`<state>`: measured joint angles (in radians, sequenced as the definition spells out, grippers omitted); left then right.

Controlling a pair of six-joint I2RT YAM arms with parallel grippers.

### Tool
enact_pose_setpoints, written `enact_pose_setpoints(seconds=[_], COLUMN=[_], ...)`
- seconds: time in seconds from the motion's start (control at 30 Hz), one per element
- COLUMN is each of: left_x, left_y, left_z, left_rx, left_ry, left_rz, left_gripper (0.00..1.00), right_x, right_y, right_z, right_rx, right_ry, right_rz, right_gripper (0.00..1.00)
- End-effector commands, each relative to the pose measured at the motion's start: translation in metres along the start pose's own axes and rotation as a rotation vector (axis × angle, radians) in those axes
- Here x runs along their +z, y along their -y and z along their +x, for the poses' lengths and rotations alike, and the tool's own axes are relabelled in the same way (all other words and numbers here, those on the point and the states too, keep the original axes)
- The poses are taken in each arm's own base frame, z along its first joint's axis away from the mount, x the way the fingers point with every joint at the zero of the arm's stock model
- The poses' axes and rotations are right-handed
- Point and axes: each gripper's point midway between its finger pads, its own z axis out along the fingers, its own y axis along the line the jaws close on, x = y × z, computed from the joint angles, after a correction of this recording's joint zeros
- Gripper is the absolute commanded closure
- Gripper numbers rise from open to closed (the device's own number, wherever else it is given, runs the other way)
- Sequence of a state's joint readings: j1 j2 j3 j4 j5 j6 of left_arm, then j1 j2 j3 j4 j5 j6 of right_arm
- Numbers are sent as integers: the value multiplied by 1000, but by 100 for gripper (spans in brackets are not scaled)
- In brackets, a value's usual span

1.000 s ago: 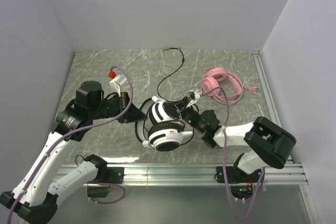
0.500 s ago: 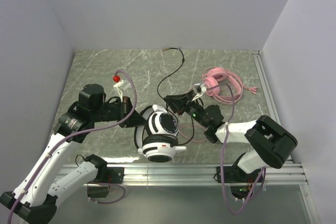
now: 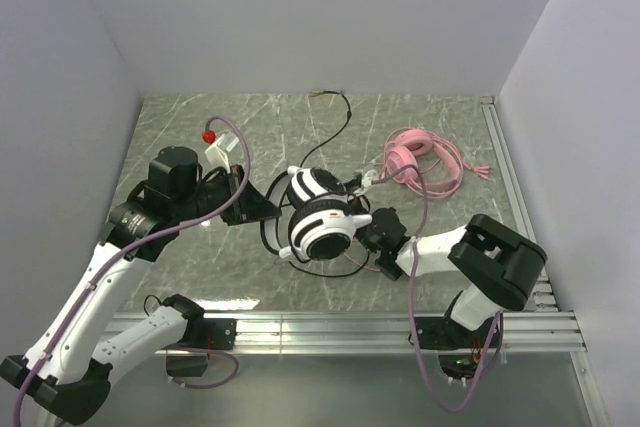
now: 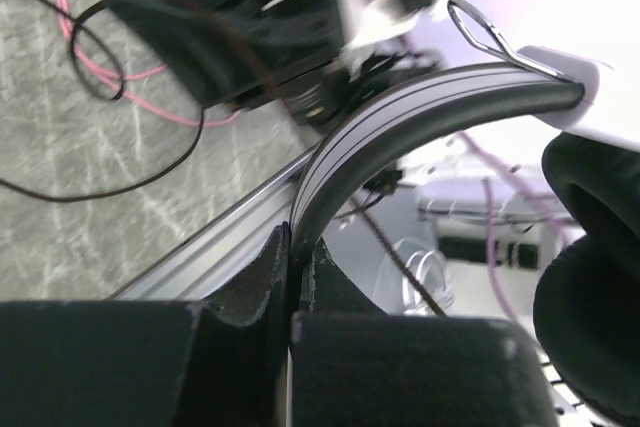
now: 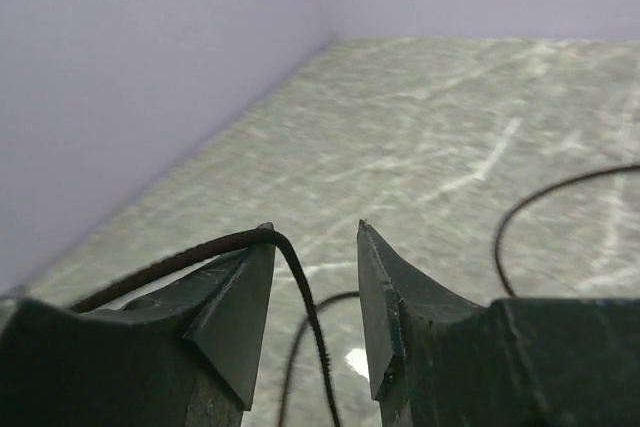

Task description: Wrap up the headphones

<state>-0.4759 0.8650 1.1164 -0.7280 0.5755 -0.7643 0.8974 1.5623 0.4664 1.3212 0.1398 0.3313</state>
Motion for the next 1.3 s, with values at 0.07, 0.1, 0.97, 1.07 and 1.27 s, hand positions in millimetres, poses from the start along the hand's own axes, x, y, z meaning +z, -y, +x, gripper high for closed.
enact_pose_setpoints(seconds=[0.07, 0.1, 0.97, 1.07, 1.27], left_x=[-12, -12, -17, -26, -33], left_y=[40, 40, 53, 60, 66], left_z=[-27, -29, -73, -83, -93], left_rx=[-50, -62, -213, -204, -223], left_ry=[106, 107, 331, 369, 410], left_rz=[90, 91, 84, 70, 66], left_gripper=[100, 100, 100, 100, 100], right_x=[10, 10, -10, -12, -14], right_y=[-9, -9, -31, -27, -34], right_z=[-44, -36, -25, -27, -36], right_rx=[-28, -24, 102, 119, 135], right_ry=[254, 246, 304, 311, 328], right_rz=[68, 67, 171, 194, 172], right_gripper=[52, 51, 21, 16, 0])
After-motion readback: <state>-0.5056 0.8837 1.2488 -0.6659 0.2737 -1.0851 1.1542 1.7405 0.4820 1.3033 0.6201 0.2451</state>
